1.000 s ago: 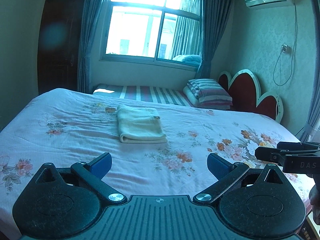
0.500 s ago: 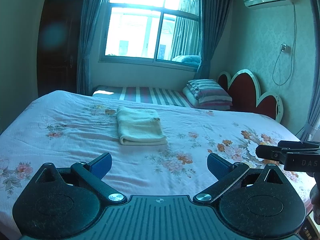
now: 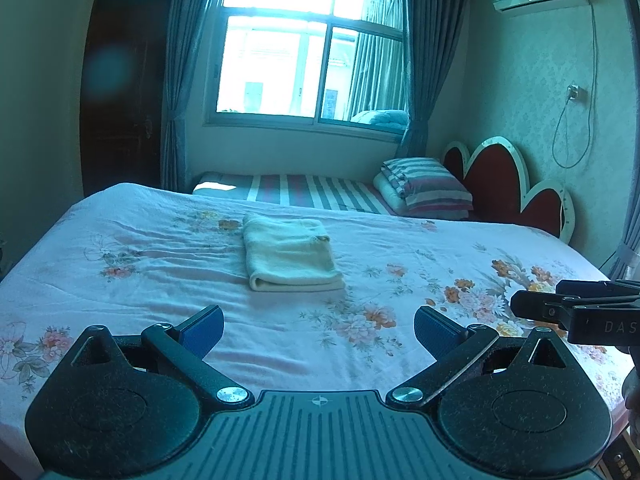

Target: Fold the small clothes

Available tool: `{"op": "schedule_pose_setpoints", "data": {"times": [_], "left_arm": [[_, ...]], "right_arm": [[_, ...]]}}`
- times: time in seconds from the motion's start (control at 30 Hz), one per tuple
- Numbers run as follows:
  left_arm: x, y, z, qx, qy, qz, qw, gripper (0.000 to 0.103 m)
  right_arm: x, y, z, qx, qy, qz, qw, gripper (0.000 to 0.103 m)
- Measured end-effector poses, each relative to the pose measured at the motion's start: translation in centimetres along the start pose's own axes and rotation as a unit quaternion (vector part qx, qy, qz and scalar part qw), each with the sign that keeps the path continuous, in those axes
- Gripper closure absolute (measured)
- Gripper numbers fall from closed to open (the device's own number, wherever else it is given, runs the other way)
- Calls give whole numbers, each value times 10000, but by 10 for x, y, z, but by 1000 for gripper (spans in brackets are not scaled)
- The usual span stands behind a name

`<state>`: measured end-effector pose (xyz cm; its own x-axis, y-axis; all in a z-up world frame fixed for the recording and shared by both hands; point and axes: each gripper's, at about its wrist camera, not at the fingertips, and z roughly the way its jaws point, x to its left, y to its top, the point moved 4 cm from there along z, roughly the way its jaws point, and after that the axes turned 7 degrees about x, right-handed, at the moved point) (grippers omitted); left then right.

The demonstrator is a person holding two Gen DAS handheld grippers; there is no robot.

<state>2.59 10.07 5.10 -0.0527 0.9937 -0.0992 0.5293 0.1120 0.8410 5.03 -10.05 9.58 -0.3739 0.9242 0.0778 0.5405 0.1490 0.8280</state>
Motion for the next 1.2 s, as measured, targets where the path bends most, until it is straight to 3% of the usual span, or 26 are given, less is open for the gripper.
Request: {"op": "schedule_pose_setpoints", "data": {"times": [1.2], "left_arm": [[1, 9, -4, -104, 105, 100, 9998, 2]], "right_arm": [[1, 3, 3, -31, 57, -18, 10000, 14]]}}
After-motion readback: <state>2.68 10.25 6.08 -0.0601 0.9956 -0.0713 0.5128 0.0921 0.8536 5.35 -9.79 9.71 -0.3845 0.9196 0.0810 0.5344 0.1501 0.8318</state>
